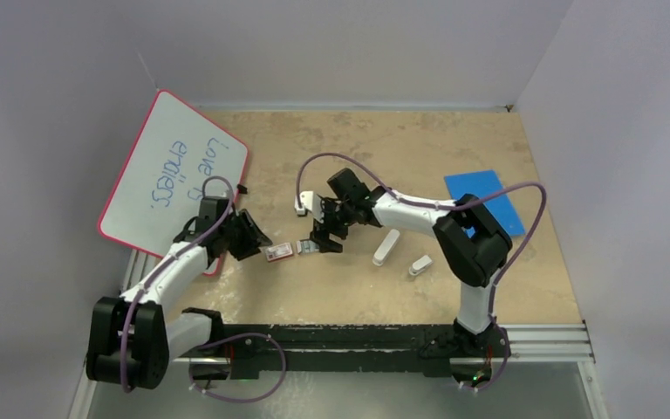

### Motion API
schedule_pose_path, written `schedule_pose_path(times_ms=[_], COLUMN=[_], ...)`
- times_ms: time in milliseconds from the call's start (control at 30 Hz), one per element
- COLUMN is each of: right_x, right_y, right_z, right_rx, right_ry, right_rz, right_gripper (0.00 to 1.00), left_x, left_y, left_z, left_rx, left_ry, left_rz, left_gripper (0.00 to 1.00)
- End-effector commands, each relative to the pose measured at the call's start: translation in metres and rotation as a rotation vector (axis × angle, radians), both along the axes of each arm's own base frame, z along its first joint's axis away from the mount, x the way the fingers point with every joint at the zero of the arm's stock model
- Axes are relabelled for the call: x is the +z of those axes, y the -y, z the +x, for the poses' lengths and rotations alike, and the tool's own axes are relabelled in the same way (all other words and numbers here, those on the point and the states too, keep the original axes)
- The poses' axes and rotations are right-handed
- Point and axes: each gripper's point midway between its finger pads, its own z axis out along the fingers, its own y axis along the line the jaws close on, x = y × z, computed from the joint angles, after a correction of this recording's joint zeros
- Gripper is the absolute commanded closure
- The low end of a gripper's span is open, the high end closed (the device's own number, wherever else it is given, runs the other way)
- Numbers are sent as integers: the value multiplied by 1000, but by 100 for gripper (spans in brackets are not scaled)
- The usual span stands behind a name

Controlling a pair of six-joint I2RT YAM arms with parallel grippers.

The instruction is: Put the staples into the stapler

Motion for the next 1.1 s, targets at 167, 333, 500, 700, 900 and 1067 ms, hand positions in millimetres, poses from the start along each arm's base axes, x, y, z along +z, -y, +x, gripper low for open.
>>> schedule_pose_path(times_ms=[167,333,500,700,900,1067], right_x=[152,202,204,218,201,179], right_y=[7,21,24,35,57,72], right_z=[75,90,84,48,63,83], right_rx=[-517,-758,-866,-863,-1107,-1202], right_ry=[18,56,-56,-175,-225,-113], right_rz=[366,610,658,841,749,540], right_gripper=[18,17,4,1,21,8], left_x=[68,91,107,119,117,118], left_y=[6,18,22,24,29,31], left_z=[21,18,14,12,11,10], left_rx=[-41,-154,-217,-253,-274,-281], left_ry=[168,242,312,350,340,348], left_rz=[-28,-61,-68,-61,-88,-101], left_gripper=[50,45,23,17,17,17])
